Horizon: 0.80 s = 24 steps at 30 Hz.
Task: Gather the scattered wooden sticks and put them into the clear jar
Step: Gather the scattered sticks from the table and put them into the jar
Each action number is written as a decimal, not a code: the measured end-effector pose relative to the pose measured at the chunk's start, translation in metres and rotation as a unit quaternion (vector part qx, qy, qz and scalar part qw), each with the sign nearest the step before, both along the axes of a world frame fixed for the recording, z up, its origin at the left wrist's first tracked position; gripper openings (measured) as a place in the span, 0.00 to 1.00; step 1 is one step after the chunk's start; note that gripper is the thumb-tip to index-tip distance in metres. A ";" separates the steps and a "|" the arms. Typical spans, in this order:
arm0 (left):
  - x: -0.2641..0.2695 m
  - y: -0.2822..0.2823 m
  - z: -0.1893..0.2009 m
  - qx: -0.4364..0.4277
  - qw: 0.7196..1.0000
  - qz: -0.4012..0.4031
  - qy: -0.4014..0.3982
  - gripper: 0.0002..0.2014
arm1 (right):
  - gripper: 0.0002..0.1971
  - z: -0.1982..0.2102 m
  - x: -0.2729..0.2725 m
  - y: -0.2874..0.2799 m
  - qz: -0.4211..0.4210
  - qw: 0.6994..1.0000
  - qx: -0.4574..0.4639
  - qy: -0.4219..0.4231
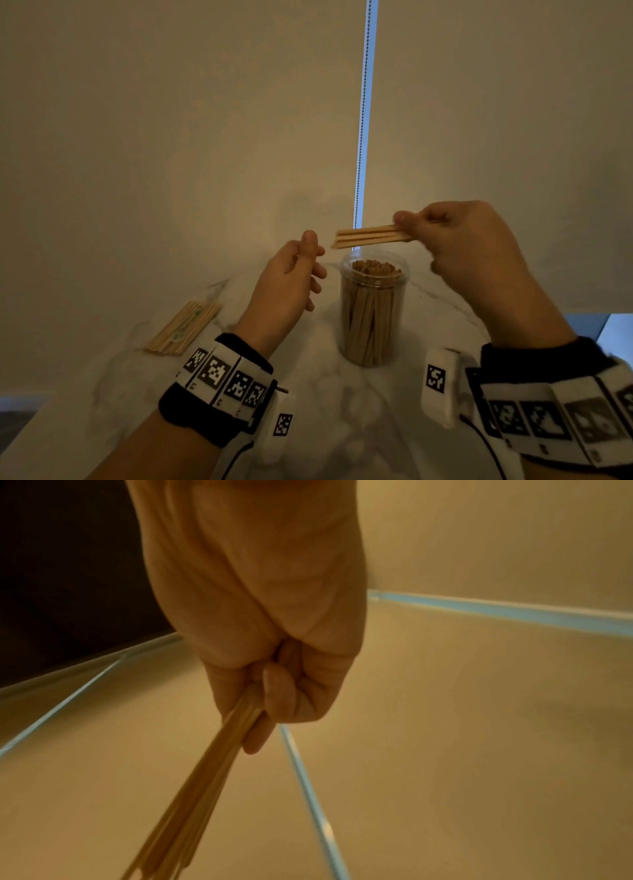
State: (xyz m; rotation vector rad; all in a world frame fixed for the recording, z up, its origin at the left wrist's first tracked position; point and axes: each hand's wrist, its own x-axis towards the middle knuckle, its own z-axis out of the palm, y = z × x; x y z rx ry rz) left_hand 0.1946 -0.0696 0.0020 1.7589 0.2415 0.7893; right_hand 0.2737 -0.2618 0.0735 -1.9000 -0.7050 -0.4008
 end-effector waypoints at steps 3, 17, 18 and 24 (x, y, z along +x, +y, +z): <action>0.004 -0.003 -0.013 0.020 0.999 -0.005 0.046 0.28 | 0.18 0.002 0.012 -0.019 -0.061 0.998 -0.010 -0.021; 0.054 -0.016 -0.008 0.104 0.974 -0.136 0.145 0.55 | 0.15 0.034 0.029 0.047 -0.066 0.907 -0.388 -0.148; 0.055 -0.015 -0.009 0.105 0.974 -0.136 0.144 0.54 | 0.15 0.037 0.030 0.052 -0.065 0.900 -0.399 -0.161; 0.057 -0.013 -0.013 0.109 0.974 -0.142 0.140 0.54 | 0.17 0.047 0.036 0.060 -0.016 0.886 -0.445 -0.130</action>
